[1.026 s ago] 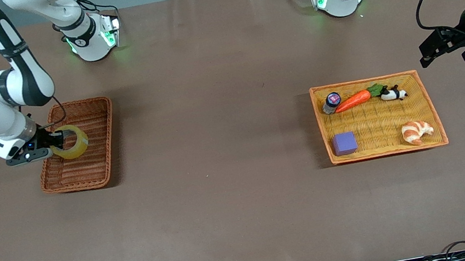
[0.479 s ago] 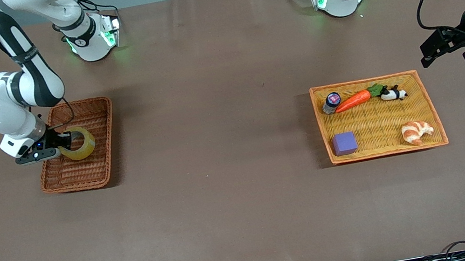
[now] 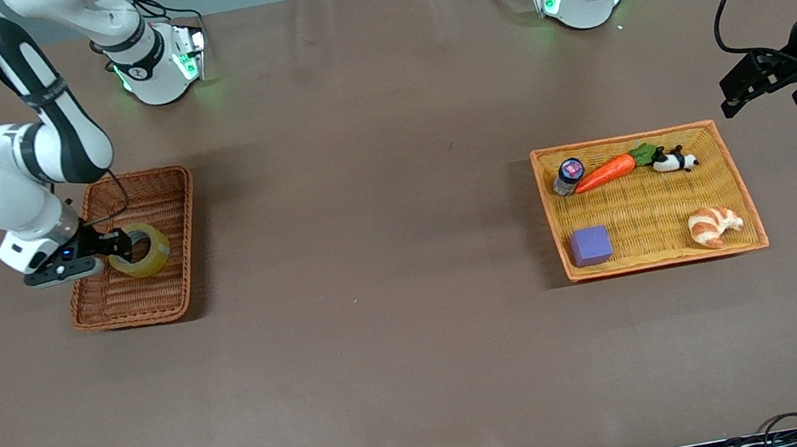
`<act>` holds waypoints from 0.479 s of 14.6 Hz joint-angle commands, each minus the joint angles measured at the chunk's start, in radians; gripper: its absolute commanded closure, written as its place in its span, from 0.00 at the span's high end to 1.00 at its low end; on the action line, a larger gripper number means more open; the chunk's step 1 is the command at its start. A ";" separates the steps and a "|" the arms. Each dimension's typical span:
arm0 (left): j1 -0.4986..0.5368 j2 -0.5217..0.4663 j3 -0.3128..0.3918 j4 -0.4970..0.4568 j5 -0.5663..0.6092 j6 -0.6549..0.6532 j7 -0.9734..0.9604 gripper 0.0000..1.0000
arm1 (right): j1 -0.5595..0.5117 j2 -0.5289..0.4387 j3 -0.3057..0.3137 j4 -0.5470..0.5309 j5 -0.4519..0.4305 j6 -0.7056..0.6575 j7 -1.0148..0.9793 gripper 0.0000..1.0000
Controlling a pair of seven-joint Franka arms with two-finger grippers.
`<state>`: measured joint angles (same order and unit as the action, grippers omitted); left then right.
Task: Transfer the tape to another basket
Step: 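Lower the tape into the basket and open the right gripper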
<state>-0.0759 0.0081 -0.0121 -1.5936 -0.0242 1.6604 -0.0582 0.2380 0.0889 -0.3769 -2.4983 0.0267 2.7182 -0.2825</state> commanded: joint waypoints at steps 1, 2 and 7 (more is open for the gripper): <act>0.001 0.009 0.003 0.017 -0.005 0.001 0.008 1.00 | -0.057 -0.123 0.009 0.083 0.010 -0.119 -0.012 1.00; 0.001 0.013 0.003 0.017 -0.005 0.002 0.008 1.00 | -0.075 -0.121 0.021 0.184 0.003 -0.235 -0.014 1.00; 0.001 0.016 0.003 0.018 -0.005 0.007 0.008 1.00 | -0.196 -0.083 0.137 0.616 0.001 -0.650 0.093 1.00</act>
<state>-0.0758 0.0158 -0.0118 -1.5936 -0.0242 1.6657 -0.0582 0.1266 -0.0371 -0.3290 -1.9988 0.0254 2.1293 -0.2605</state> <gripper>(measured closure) 0.000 0.000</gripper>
